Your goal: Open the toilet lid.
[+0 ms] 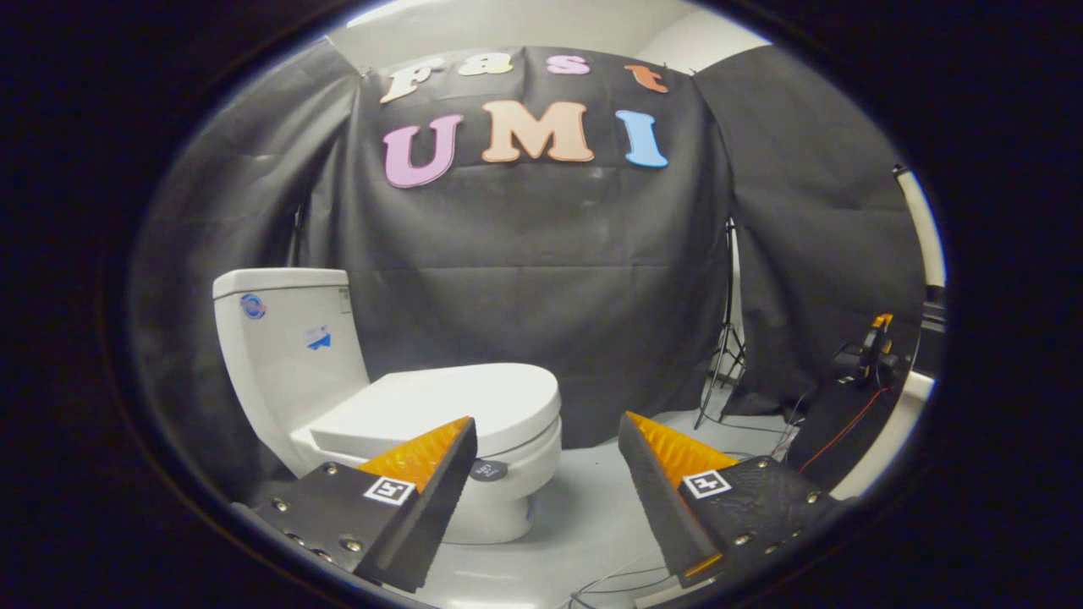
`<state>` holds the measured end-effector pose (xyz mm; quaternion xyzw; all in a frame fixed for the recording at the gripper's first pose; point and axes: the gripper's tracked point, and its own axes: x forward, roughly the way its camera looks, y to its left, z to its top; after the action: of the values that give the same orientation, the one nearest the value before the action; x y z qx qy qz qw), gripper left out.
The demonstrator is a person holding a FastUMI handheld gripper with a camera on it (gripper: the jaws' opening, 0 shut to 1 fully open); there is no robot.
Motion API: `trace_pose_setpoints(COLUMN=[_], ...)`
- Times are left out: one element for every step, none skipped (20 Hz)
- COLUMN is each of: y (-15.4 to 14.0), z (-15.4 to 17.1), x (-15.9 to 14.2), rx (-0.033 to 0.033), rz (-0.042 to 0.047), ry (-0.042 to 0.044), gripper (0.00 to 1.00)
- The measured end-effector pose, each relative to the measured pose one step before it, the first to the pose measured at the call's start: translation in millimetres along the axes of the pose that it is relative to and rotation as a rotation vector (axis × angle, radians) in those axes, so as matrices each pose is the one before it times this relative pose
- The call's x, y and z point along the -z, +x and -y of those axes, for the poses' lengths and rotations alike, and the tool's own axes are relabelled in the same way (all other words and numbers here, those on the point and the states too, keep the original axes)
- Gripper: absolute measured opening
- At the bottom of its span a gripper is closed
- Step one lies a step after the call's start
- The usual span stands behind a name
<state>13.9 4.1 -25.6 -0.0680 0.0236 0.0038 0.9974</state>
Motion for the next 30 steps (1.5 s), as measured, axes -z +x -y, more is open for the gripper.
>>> trace_pose_setpoints(y=[-0.02,0.01,0.72,0.83,-0.26,0.45,1.1,1.31,3.18,2.37,3.19,3.49,3.67,4.3,4.65,4.08,4.25,5.42,5.53,5.79,5.37,5.78,5.33,8.07,8.15,7.67,7.07,8.13,4.81,6.64], z=[-1.79,-1.4,-0.08,-1.05,-0.58,0.43,0.67,1.3,1.3,1.23,1.21,-0.79,-0.73,-0.22,-1.02,-1.14,-1.42,-1.27,-2.54,-2.83,-4.37,-5.65,-4.78,-5.03,-4.2,0.03,-0.03,0.6,4.32,2.86], x=[1.8,-0.1,0.88,0.66,1.47,0.09,1.51,1.93,3.96,3.67,2.45,4.33,3.76,3.0,4.58,3.72,3.17,1.46,3.02,3.96,4.51,3.59,3.17,5.47,8.26,6.26,3.63,3.36,10.63,8.18], rx=[-0.00424,-0.00178,-0.00062,-0.00202,-0.00173,-0.00052,0.00093,0.00299,0.00107,0.00378,0.00257,-0.00308,0.00037,0.00095,-0.00083,-0.0029,-0.00212,-0.0011,-0.00011,-0.00609,-0.01436,-0.0178,-0.01225,-0.01512,-0.0117,0.00228,-0.00061,0.00186,0.00302,-0.00189], rz=[-0.0028,-0.00334,-0.00073,-0.00299,-0.0018,-0.00072,-0.00275,-0.00597,-0.01236,-0.00992,-0.0107,-0.01269,-0.00613,-0.00433,-0.01298,-0.01138,-0.00691,-0.0055,-0.00987,-0.01357,-0.01621,-0.01585,-0.01982,-0.03402,-0.04638,-0.03693,-0.02799,-0.03066,-0.03896,-0.04355], ry=[-0.00376,-0.00309,-0.00472,-0.0027,0.00183,0.00452,0.00613,0.00486,0.00351,0.00186,0.00659,0.01007,0.00504,0.00133,0.00479,0.00956,0.012,0.00906,0.00808,0.01062,0.01215,0.01813,0.02003,0.0252,0.02809,0.03411,0.04079,0.04737,0.05971,0.07062], gripper=[0.99,0.99,0.99,0.99,0.99,0.99,0.99,0.99,0.99,0.99,0.99,0.99,0.99,0.99,0.99,0.99,0.99,0.99,0.99,0.99,0.99,0.99,0.99,0.99,0.99,0.99,0.99,1.0,0.99,1.0])
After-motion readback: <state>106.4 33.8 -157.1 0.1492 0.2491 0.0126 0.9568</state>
